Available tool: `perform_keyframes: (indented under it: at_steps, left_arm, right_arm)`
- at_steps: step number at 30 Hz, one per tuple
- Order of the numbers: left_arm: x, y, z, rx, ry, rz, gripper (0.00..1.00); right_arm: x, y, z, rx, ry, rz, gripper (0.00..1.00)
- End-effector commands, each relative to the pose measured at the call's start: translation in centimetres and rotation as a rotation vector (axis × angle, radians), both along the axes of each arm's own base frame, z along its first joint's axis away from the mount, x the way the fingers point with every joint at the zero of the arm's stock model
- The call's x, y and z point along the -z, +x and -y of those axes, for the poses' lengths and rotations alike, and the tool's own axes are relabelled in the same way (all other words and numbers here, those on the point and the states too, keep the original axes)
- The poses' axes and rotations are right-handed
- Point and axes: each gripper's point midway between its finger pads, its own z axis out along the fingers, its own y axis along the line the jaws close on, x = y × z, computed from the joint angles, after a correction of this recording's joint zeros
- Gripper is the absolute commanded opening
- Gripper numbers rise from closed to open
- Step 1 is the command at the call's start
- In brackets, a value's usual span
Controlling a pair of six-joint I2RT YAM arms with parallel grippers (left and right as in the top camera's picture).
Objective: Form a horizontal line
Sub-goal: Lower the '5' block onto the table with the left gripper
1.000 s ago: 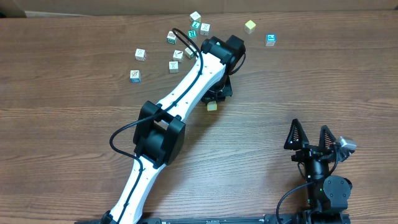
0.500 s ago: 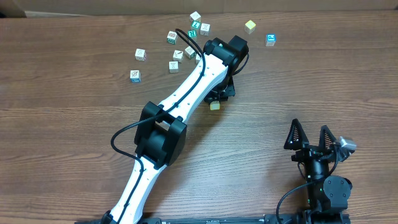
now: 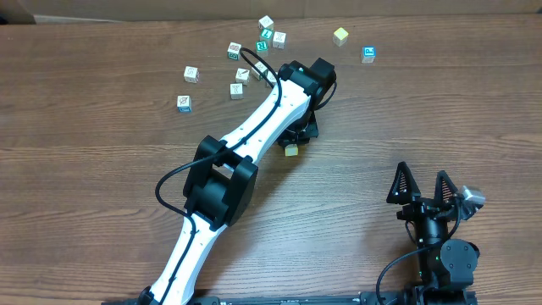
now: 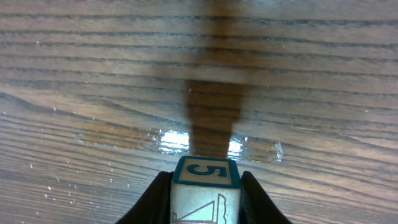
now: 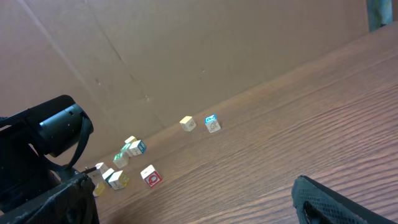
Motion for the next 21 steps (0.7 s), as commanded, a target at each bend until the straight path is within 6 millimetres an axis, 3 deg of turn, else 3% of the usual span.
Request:
perform_keyframes:
  at_steps: [1,5,9,21]
  left_arm:
    - [-0.3,-0.1,0.1,-0.009,0.007,0.015,0.25]
    - [-0.3,0.1,0.6,0.0,0.002,0.029,0.26]
    - [-0.3,0.0,0.7,0.003,0.001,0.029,0.35]
    - [0.2,-0.8,1.4,0.013,-0.016,0.003,0.41]
  right_arm:
    - [0.3,0.0,0.3,0.012,-0.008,-0.001,1.0]
    - [0.3,0.0,0.2,0.012,-0.008,-0.001,1.0]
    - [0.3,0.0,0.2,0.012,-0.008,-0.001,1.0]
    - [0.3,0.0,0.2,0.012,-0.008,-0.001,1.0]
